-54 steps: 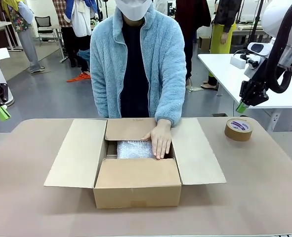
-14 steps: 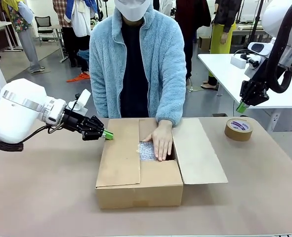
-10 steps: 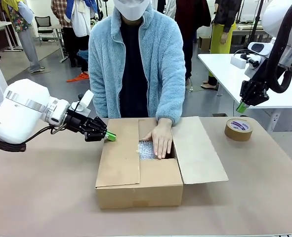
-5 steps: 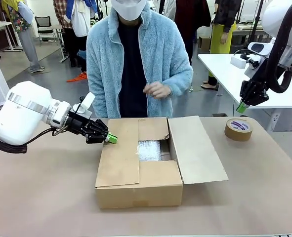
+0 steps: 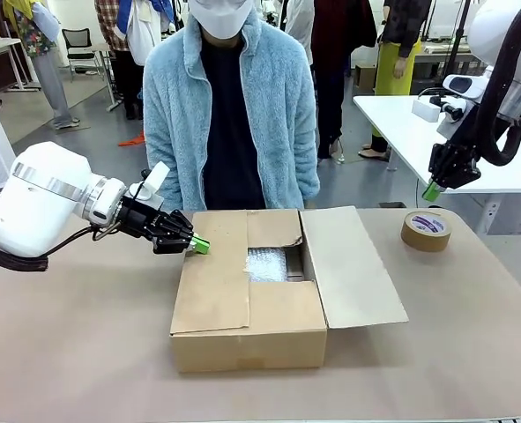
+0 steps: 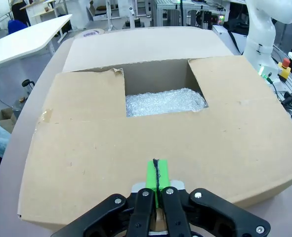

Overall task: Wrap the clocks to prevent damage.
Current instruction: Push the left (or right) flap of the Package Box to close it.

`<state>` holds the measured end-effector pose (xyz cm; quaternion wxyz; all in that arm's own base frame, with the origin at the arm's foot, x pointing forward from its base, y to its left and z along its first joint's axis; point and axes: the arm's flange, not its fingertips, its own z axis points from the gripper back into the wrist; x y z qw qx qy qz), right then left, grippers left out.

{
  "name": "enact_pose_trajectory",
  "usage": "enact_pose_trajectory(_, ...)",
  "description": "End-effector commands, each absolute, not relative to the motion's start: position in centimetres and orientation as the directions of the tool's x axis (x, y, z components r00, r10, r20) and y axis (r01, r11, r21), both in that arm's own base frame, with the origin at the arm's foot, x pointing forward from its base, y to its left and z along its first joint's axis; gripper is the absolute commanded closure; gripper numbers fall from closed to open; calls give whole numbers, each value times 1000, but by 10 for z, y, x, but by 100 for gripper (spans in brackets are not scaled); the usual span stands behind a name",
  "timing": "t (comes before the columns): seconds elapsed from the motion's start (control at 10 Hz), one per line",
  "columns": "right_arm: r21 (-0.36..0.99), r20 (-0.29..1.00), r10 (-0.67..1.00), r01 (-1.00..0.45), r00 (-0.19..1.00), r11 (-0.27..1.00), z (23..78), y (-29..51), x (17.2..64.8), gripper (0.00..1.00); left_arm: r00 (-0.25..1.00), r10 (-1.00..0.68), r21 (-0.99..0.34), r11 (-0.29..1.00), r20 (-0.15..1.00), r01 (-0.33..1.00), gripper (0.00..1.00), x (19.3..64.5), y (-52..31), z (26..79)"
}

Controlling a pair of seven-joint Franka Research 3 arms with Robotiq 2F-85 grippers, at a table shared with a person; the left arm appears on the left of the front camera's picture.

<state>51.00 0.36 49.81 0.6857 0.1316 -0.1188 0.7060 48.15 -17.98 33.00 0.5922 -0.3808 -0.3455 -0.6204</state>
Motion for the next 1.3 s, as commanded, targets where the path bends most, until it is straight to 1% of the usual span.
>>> enact_pose_trajectory(0.0,11,350,936,-999,-29,-36,497,3,510,99,-5,-476,-27,-59,879,998,100,481,-180,325)
enact_pose_trajectory(1.0,13,349,937,-999,-25,-32,498,4,510,99,-5,-476,-27,-59,879,998,100,481,-180,325)
enact_pose_trajectory(1.1,72,513,859,-996,-6,-49,493,-9,506,99,-5,-476,-27,-59,879,998,100,481,-180,325)
enact_pose_trajectory(1.2,107,698,716,-992,30,-63,481,-34,491,99,-5,-476,-27,-59,879,998,100,481,-180,325)
